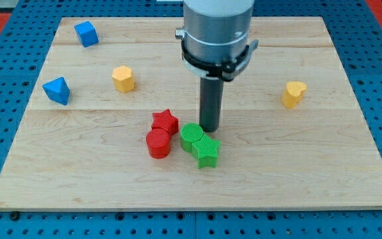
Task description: Slightly move red star
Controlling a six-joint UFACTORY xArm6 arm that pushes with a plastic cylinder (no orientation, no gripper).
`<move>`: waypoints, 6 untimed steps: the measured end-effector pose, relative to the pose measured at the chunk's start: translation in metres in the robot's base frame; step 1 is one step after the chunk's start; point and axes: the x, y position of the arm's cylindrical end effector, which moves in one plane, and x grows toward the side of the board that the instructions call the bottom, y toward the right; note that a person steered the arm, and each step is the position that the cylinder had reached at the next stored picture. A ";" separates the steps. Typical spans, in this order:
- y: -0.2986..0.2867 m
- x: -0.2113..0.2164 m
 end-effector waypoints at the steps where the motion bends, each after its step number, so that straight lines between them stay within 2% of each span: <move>1: -0.022 -0.040; 2: -0.069 -0.036; 3: -0.098 -0.004; 5: -0.122 0.037; 6: -0.127 0.027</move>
